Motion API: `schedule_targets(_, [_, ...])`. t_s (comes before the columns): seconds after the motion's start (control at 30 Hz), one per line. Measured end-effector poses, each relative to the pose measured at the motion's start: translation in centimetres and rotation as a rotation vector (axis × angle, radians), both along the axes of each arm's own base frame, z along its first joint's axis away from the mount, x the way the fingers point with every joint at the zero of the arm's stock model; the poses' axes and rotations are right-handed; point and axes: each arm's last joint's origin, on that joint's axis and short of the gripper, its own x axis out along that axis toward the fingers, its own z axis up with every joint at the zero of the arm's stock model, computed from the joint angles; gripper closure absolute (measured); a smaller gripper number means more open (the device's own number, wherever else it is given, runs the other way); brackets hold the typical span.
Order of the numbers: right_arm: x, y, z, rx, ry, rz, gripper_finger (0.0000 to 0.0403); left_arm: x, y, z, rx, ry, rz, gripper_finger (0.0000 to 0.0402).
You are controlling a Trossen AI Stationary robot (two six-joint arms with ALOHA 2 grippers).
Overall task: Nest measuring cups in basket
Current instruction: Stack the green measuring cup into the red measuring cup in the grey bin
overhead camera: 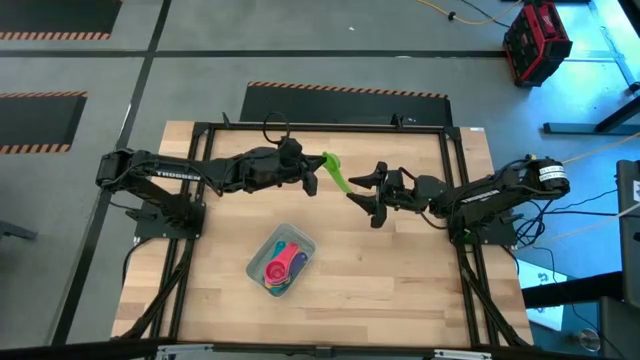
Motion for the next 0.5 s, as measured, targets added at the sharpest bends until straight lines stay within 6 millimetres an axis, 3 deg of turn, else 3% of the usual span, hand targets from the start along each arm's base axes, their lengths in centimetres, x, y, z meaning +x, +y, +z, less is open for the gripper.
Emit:
schedule_targets(0.27, [-0.01, 0.0, -0.02, 0.0, 0.001, 0.0, 0.0288, -0.02, 0.04, 0.0, 0.003, 0.0, 0.016, 0.0399])
schedule_targets(0.5, [-0.01, 0.0, -0.02, 0.0, 0.001, 0.0, 0.035, -0.02, 0.04, 0.0, 0.002, 0.0, 0.017, 0.0398])
